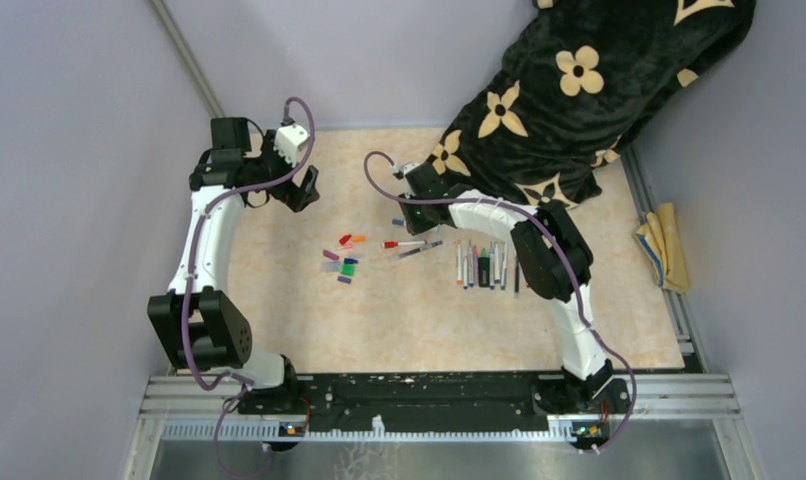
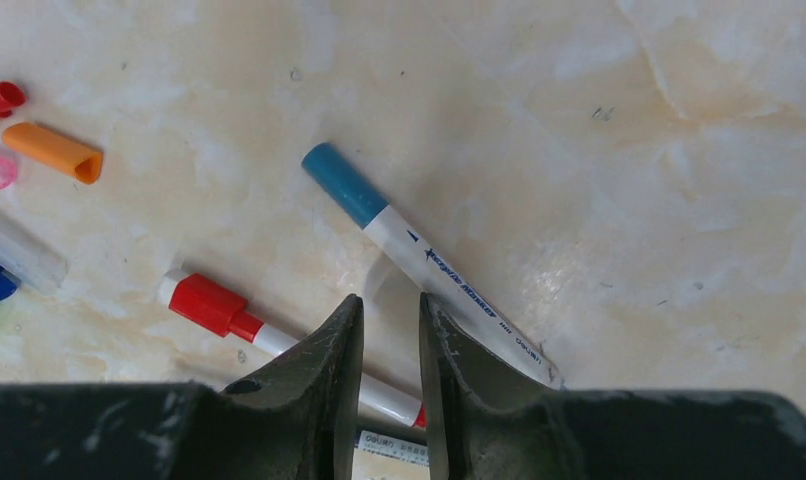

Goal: Open the pen caps

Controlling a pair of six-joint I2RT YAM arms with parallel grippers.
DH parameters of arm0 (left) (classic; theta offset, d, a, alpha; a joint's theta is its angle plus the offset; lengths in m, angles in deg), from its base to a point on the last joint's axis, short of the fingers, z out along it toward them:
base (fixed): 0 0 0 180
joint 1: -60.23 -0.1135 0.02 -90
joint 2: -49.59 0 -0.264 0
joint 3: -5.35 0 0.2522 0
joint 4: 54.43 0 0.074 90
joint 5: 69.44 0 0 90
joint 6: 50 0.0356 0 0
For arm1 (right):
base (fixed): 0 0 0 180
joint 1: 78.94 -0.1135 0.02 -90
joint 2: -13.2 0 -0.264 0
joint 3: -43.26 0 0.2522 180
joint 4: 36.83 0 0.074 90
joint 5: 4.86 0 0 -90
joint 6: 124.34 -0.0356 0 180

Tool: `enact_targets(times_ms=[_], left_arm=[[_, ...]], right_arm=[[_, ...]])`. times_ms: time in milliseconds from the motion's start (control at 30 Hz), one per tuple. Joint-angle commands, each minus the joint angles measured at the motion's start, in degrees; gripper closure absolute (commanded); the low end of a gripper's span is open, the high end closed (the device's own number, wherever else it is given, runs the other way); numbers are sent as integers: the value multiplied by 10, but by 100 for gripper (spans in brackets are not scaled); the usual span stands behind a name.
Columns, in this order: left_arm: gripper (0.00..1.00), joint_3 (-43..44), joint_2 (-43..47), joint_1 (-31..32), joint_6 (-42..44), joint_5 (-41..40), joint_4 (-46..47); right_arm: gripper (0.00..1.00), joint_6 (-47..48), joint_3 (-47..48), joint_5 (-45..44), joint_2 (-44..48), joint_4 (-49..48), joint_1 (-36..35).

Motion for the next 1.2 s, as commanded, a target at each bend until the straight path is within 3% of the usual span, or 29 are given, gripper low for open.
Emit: enact_targets(times_ms=[0, 200, 367, 733, 967, 1167], left_arm=[[1, -7, 2, 2, 0, 31, -8], [1, -8, 1, 2, 7, 42, -18], [1, -9, 5, 1, 3, 62, -23], [1, -16, -2, 1, 10, 56, -33], [1, -10, -7, 1, 13, 59, -43], [1, -10, -11, 1, 15, 70, -46]], right_arm=[[74, 24, 30, 10, -10, 0, 8], [73, 24, -7, 48, 33, -27, 7], [61, 40, -10, 50, 66, -43, 12], [54, 90, 22, 48, 14, -14, 32], [56, 96, 3, 37, -8, -25, 33], [72, 97, -31, 24, 2, -44, 32]])
